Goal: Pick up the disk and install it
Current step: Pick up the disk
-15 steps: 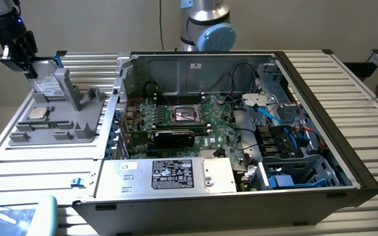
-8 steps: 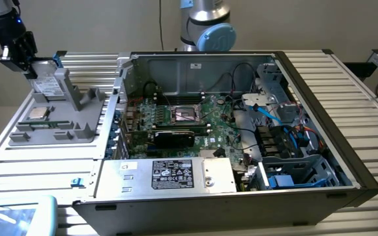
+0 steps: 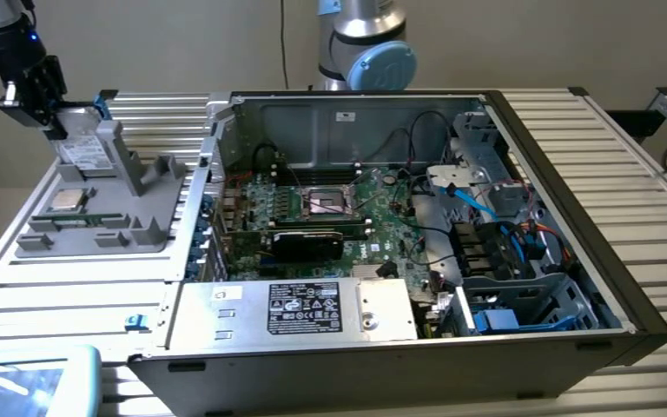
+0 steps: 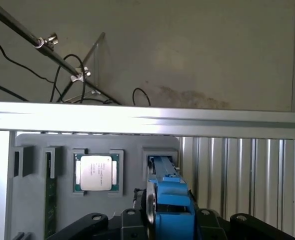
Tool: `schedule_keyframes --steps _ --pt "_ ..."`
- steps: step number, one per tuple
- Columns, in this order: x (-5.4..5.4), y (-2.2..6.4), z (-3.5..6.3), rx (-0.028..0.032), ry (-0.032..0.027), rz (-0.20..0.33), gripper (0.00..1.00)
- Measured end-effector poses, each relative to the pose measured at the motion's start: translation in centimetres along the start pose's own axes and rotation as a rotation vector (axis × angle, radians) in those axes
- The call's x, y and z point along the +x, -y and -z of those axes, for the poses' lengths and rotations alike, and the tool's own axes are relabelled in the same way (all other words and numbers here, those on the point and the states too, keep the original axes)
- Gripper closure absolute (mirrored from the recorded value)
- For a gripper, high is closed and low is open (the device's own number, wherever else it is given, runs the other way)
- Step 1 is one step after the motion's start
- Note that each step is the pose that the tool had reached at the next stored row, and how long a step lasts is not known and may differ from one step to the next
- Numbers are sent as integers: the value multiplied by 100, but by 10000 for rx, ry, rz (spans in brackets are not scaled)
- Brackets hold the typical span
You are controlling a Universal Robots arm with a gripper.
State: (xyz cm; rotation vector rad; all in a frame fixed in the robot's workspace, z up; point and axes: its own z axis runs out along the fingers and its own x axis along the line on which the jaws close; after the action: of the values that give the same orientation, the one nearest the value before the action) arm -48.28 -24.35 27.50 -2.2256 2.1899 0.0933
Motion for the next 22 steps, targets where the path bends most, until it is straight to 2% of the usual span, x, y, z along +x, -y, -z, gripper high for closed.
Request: schedule_keyframes --steps 2,4,8,9,22 --pt "1 0 -1 3 14 0 61" --pt "8 -1 -1 2 107 4 61" --pt "21 -1 -2 -9 244 7 61" --pt "24 0 -2 -16 260 6 61" --pt "38 -1 1 -27 261 7 61"
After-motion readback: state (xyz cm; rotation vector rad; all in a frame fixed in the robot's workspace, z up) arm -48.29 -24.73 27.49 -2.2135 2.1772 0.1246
